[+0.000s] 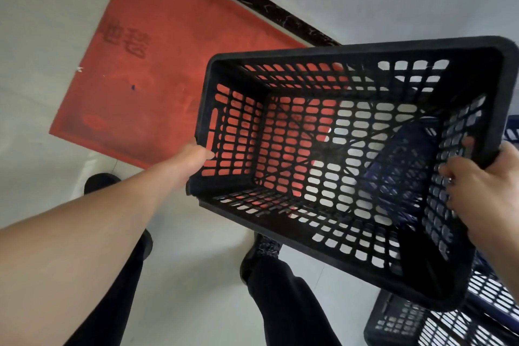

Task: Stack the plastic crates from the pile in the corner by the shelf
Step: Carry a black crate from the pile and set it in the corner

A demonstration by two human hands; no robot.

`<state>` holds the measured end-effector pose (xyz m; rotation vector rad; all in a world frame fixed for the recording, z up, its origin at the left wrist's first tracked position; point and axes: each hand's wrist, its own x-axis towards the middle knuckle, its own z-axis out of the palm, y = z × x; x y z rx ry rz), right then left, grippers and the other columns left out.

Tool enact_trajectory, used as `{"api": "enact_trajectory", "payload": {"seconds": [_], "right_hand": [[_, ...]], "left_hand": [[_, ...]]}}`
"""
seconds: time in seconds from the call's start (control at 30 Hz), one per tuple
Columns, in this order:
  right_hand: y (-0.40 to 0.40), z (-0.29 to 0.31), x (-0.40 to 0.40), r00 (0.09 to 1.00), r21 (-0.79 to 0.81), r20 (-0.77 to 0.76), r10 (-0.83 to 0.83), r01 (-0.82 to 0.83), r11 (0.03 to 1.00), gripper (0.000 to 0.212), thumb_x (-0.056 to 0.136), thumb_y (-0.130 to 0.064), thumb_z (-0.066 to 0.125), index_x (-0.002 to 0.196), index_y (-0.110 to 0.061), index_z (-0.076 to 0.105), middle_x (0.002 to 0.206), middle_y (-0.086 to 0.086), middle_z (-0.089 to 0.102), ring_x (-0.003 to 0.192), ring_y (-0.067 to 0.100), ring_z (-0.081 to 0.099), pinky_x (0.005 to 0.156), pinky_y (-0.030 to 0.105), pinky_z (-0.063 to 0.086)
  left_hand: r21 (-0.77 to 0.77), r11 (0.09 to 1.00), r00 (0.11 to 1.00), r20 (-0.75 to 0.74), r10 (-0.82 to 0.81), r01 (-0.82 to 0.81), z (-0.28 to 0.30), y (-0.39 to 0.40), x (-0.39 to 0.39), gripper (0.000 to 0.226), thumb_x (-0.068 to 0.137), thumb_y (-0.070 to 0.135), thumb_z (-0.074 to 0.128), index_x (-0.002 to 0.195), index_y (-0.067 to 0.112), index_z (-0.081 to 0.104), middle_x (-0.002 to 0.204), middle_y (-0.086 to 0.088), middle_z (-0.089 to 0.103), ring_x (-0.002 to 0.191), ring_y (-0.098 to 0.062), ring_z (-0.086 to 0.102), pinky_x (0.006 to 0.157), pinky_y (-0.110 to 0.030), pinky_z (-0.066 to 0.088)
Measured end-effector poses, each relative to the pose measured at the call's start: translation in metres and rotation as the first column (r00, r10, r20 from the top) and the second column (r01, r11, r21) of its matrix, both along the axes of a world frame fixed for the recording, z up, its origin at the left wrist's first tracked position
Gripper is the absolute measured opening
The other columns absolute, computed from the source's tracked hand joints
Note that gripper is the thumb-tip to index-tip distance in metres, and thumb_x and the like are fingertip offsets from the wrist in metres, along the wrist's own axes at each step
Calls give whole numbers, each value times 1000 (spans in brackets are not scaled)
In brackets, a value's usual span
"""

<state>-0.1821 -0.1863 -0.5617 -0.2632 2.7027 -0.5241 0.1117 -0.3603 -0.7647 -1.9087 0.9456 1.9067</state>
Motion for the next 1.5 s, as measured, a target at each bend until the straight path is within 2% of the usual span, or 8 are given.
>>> {"api": "enact_trajectory", "payload": {"seconds": [0.23, 0.4, 0.57, 0.77, 1.1, 1.3, 1.4, 1.5], "right_hand": [[-11, 18, 16, 997, -7, 47, 60, -60, 998, 12, 92, -17, 56, 98, -26, 61, 91, 11, 69, 70, 30, 60, 64, 43, 52], [-39, 39, 46, 986, -71, 123, 116, -108, 992, 8, 95, -12, 57, 93, -19, 59, 78, 2, 62, 58, 15, 58, 56, 31, 47], [-94, 51, 86, 965, -93, 183, 187, -173, 981, 12, 93, -17, 61, 104, -20, 63, 89, -3, 69, 75, 14, 64, 64, 30, 47], [-178, 61, 154, 934, -78, 255, 249, -237, 968, 21, 93, -22, 61, 114, -22, 58, 113, 6, 72, 103, 32, 69, 95, 52, 57], [-345, 118, 282, 858, -150, 280, 431, -405, 902, 22, 89, -23, 60, 110, -19, 61, 103, 9, 74, 96, 32, 72, 89, 53, 60], [-446, 148, 327, 783, -213, 214, 584, -546, 810, 14, 92, -10, 59, 89, -24, 58, 84, 5, 69, 86, 32, 69, 70, 36, 54], [-495, 152, 338, 741, -240, 239, 628, -581, 777, 27, 91, -12, 63, 117, -18, 60, 101, 8, 70, 95, 31, 67, 72, 31, 45], [-544, 151, 348, 674, -236, 259, 692, -650, 722, 44, 91, -15, 65, 134, -16, 54, 110, 3, 63, 101, 26, 62, 81, 34, 46]], "left_hand": [[-29, 989, 989, 26, 143, -142, -1, -6, 14, 28, 90, 16, 52, 117, 13, 60, 114, -9, 67, 111, -30, 58, 103, -51, 38], [-151, 951, 950, 120, 289, -271, 38, -30, 58, 16, 93, 11, 51, 106, 9, 61, 86, -8, 64, 72, -22, 57, 56, -32, 38], [-282, 901, 888, 231, 398, -331, 100, -73, 143, 40, 76, 18, 57, 114, 6, 62, 107, -12, 68, 91, -31, 63, 78, -43, 53], [-441, 778, 776, 241, 583, -448, 194, -118, 238, 31, 74, 12, 58, 104, 4, 57, 95, -14, 65, 79, -31, 63, 66, -41, 53], [-551, 586, 603, 176, 778, -595, 319, -197, 377, 20, 80, 1, 51, 100, 3, 50, 76, -9, 57, 69, -29, 59, 56, -35, 47], [-565, 526, 546, 152, 824, -636, 357, -251, 427, 10, 76, 1, 53, 84, 7, 52, 82, -14, 62, 76, -33, 63, 66, -41, 54], [-592, 488, 513, 142, 847, -642, 363, -273, 436, 13, 78, 0, 52, 91, 3, 53, 78, -10, 59, 69, -27, 59, 58, -34, 48], [-591, 446, 449, 153, 880, -672, 363, -293, 442, 21, 76, 3, 54, 96, 2, 54, 83, -12, 61, 78, -32, 61, 71, -40, 53]]}}
